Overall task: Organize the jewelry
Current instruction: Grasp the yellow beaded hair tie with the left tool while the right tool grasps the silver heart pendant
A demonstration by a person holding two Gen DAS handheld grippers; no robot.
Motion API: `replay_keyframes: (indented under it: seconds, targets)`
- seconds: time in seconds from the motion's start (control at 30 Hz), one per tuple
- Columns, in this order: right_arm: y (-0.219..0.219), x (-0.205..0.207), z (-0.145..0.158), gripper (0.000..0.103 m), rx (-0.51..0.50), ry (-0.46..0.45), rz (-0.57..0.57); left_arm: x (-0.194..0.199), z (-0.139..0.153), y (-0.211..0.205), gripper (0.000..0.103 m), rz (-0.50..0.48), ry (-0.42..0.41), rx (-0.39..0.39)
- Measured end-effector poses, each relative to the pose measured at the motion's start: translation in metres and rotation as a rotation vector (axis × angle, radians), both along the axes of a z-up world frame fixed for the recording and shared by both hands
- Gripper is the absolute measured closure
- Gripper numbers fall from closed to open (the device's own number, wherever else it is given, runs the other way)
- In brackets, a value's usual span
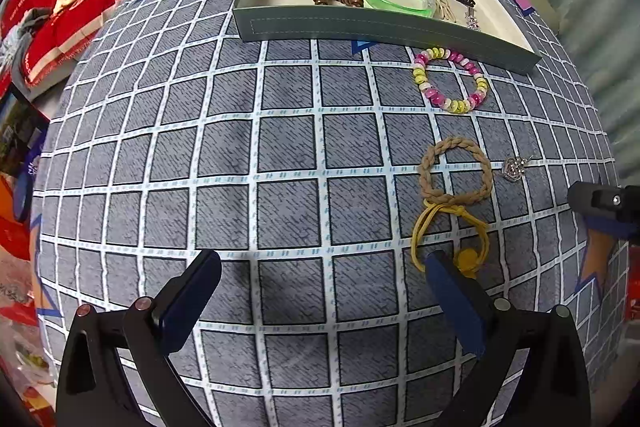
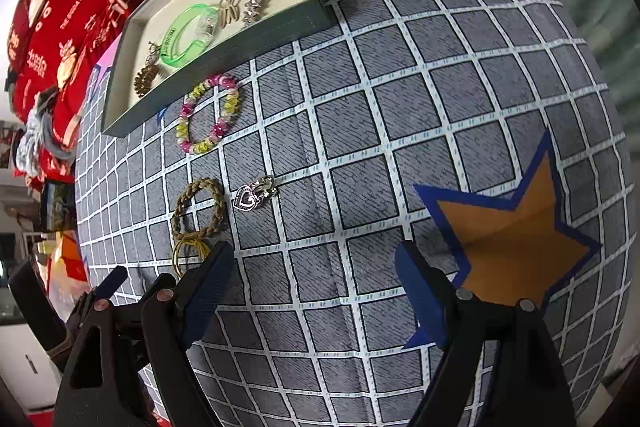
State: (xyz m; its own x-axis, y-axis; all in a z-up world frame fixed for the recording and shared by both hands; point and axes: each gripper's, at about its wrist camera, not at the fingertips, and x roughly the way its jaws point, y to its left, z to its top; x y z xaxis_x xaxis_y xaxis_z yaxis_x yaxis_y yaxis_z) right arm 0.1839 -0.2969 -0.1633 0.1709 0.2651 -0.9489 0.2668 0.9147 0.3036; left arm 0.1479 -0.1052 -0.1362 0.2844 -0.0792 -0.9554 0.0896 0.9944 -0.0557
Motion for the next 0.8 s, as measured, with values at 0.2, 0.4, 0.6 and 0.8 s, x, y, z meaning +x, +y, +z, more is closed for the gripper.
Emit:
replay_keyframes:
  seconds: [0.2, 0.4, 0.6, 0.8]
  targets:
    - [0.007, 0.005, 0.000, 0.018, -0.007, -0.014, -0.012, 0.005, -0.002, -0.008, 0.000, -0.026, -0.004, -0.005]
    - [0.019, 0.019, -0.003, 0.027, 0.000, -0.034, -0.031, 0.013, -0.005, -0.019, 0.007, -0.062, -0.003, 0.008]
    - [0.036, 0.031, -0.011, 0.047, -0.053, -0.040, -0.006, 0.013, -0.004, -0.025, 0.013, -0.094, -0.024, 0.017]
    - [0.050, 0.034, -0.011, 0.062, -0.128, -0.050, 0.050, 0.011, -0.003, -0.028, 0.021, -0.103, -0.036, 0.024]
